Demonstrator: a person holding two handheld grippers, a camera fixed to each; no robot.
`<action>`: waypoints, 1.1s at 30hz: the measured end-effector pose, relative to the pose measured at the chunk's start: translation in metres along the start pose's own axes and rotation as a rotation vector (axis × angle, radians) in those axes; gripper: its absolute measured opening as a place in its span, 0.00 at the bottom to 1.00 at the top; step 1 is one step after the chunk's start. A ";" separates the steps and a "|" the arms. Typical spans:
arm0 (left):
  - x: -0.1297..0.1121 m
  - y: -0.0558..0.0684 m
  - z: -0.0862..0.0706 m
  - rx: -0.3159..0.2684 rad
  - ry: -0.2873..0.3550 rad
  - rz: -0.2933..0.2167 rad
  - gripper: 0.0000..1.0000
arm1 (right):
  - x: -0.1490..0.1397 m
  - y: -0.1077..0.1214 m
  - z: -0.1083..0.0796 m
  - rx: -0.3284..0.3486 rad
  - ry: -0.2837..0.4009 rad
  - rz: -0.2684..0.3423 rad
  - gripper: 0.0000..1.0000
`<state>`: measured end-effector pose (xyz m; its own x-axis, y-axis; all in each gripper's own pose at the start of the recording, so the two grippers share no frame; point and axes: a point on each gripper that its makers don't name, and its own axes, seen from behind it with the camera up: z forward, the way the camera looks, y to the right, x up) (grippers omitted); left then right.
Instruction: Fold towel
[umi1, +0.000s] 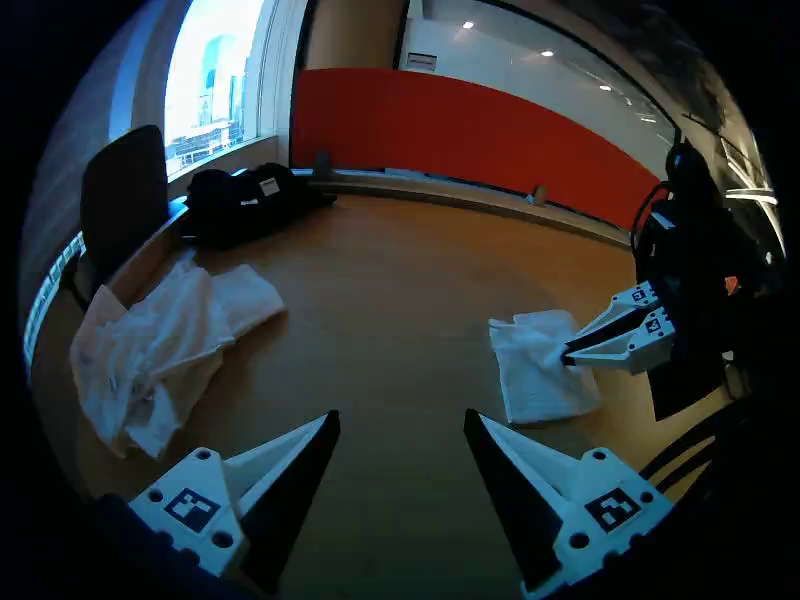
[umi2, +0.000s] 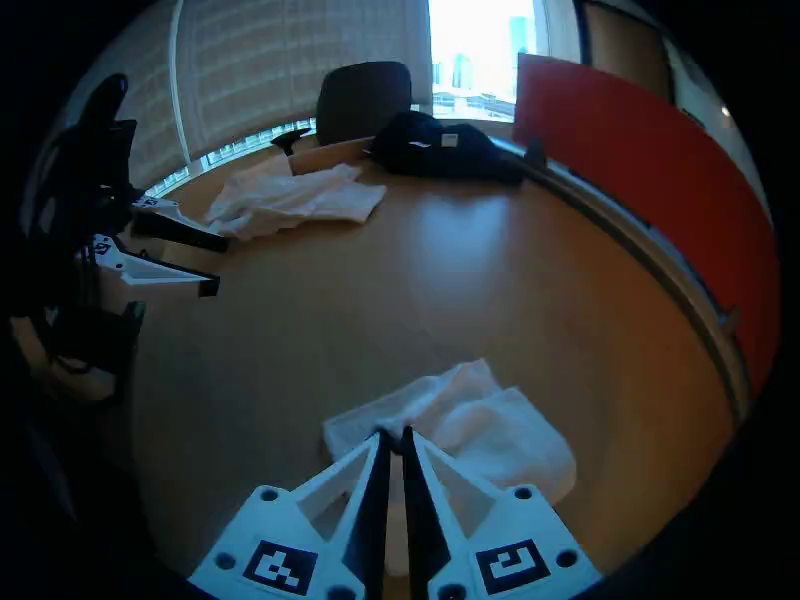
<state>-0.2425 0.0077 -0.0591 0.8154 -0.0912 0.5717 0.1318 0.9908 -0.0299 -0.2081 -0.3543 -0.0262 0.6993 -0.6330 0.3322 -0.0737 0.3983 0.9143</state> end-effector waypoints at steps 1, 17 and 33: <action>0.000 0.000 0.000 0.000 0.001 0.000 0.92 | -0.001 -0.001 0.002 0.002 -0.004 0.001 0.08; 0.006 -0.002 0.002 0.016 0.047 0.011 0.92 | -0.009 0.001 0.008 0.001 -0.007 0.022 0.64; 0.014 -0.002 0.003 0.025 0.095 0.016 0.92 | -0.017 0.015 -0.015 -0.061 0.023 0.080 0.92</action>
<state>-0.2332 0.0050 -0.0492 0.8671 -0.0837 0.4910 0.1054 0.9943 -0.0167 -0.2103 -0.3273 -0.0214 0.7092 -0.5821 0.3977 -0.0873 0.4873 0.8689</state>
